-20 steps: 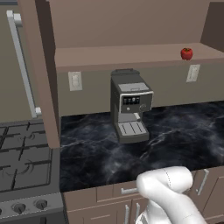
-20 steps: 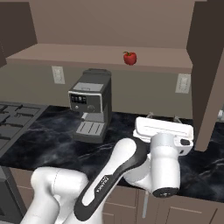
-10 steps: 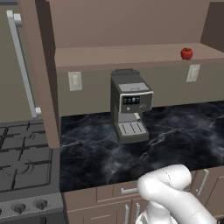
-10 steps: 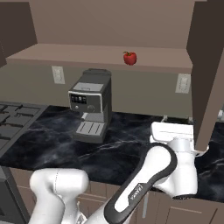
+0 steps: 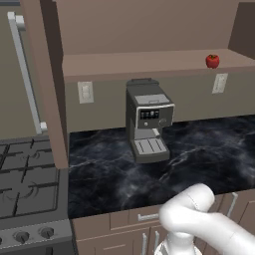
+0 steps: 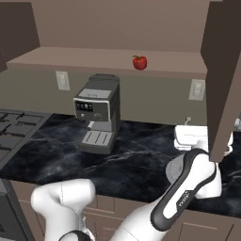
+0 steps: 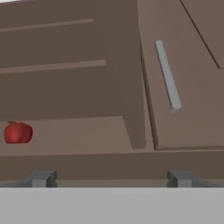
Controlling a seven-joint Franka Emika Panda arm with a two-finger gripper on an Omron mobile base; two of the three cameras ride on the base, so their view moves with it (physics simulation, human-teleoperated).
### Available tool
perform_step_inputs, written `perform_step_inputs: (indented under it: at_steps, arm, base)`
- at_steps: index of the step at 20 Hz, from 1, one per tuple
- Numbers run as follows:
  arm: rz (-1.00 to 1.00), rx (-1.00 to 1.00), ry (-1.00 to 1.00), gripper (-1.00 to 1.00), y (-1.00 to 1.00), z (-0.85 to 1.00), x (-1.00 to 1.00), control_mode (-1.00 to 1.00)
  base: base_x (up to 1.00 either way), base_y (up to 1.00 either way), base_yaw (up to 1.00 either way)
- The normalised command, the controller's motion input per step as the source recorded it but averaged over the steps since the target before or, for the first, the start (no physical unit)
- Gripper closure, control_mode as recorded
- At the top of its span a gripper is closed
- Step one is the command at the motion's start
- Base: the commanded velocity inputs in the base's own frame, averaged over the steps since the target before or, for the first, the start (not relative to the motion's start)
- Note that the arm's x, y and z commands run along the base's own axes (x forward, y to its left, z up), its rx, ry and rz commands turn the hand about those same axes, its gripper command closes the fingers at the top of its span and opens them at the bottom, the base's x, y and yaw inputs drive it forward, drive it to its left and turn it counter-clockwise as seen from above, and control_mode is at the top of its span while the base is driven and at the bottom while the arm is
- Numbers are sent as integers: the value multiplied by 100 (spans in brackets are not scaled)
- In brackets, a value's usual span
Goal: Pick the bell pepper from the counter and place it in the cabinet. Then close the cabinet.
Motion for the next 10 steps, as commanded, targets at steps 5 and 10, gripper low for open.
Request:
perform_step_inputs:
  at_steps: [5,10]
  arm:
    - [3,0,0,-100,-52,0,43,-100]
    - [3,0,-3,-100,-56,0,33,-100]
  base:
    - [0,0,0]
    - [0,0,0]
